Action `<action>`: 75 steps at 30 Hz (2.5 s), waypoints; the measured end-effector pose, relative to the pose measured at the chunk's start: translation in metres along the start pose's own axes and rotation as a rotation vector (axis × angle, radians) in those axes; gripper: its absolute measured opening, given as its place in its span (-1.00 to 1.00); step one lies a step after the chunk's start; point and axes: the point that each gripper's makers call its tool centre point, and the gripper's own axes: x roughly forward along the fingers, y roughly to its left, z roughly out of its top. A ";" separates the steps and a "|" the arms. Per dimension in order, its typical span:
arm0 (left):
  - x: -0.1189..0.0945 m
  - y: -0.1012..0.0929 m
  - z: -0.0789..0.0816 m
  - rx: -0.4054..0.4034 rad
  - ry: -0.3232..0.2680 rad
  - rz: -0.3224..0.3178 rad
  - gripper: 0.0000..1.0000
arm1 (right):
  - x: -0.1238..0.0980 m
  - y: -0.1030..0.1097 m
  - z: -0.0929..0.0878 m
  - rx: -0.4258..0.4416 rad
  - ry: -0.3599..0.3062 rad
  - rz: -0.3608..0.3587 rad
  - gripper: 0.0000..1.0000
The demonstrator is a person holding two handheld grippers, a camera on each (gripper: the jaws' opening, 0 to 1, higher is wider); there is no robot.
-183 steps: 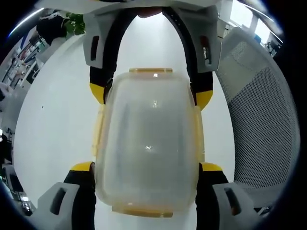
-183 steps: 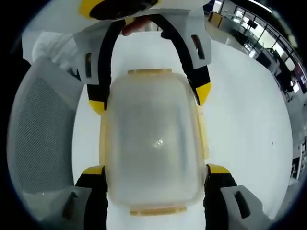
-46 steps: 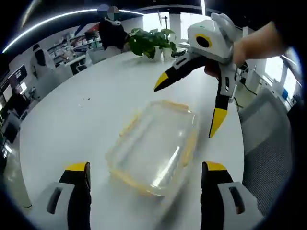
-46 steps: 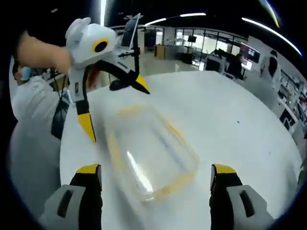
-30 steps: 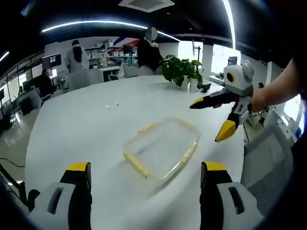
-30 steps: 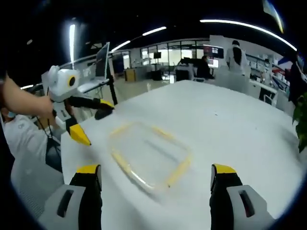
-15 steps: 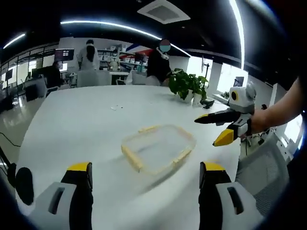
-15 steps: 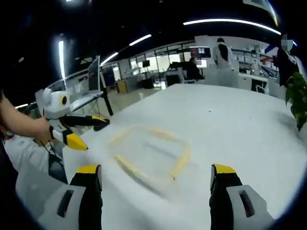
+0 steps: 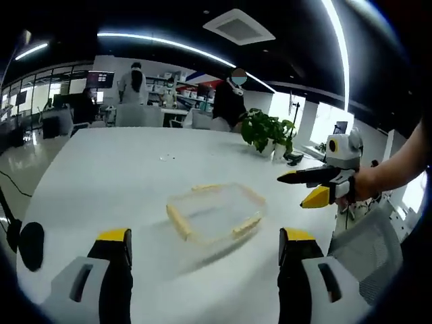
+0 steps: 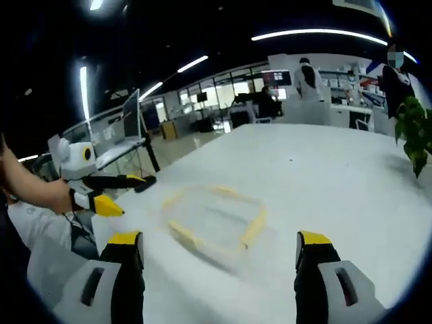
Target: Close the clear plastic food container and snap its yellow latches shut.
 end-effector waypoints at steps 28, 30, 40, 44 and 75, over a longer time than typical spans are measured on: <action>-0.038 -0.037 -0.028 -0.115 -0.047 0.037 0.72 | -0.054 0.016 -0.027 0.070 -0.041 -0.009 0.87; -0.041 -0.041 -0.030 -0.117 -0.045 0.031 0.70 | -0.058 0.020 -0.032 0.074 -0.039 -0.008 0.87; -0.051 -0.048 -0.036 -0.137 -0.045 0.030 0.68 | -0.076 0.033 -0.038 0.064 -0.067 0.004 0.86; -0.053 -0.055 -0.036 -0.138 -0.045 0.021 0.67 | -0.077 0.032 -0.032 0.074 -0.082 0.001 0.84; -0.058 -0.079 -0.051 0.009 -0.043 0.000 0.64 | -0.086 0.061 -0.033 -0.060 -0.121 0.067 0.91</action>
